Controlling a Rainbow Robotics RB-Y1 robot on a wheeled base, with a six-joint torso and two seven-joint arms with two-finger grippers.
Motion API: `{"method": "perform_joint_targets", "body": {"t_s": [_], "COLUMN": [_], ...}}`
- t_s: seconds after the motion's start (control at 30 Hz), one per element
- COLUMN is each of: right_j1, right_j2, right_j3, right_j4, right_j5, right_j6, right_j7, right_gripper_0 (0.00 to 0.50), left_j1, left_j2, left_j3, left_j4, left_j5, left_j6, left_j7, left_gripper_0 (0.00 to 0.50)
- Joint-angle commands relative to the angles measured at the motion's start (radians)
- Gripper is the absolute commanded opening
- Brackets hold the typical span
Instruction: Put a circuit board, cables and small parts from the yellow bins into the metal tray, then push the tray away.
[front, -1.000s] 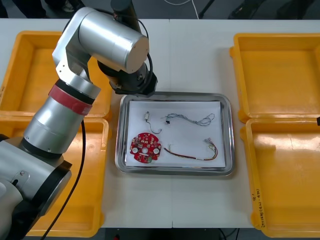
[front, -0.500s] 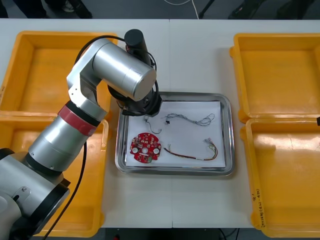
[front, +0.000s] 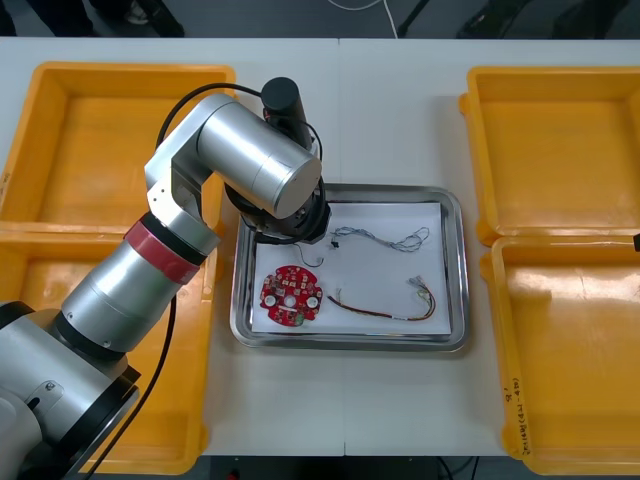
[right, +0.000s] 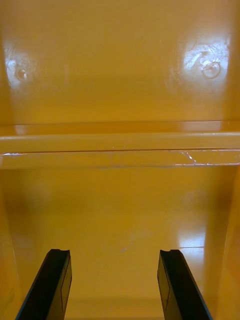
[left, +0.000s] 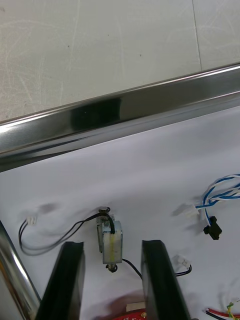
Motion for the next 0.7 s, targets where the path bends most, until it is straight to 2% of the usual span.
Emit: {"method": "perform_joint_targets", "body": {"t_s": [0.03, 0.7], "right_j1": [0.009, 0.009], "right_j2": [-0.040, -0.040], "right_j3": [-0.033, -0.033], "right_j4": [-0.026, -0.026], "right_j5": [-0.006, -0.006], "right_j6": [-0.006, -0.006], "right_j7": [0.033, 0.033], "right_gripper_0": [0.500, 0.500], "left_j1": [0.011, -0.011], "left_j2": [-0.010, 0.019], "left_j3": [-0.019, -0.011], "left_j4": [-0.038, -0.040], "left_j5": [0.012, 0.053], "left_j6": [-0.019, -0.035], "left_j7": [0.091, 0.098], "left_gripper_0": [0.500, 0.500]}}
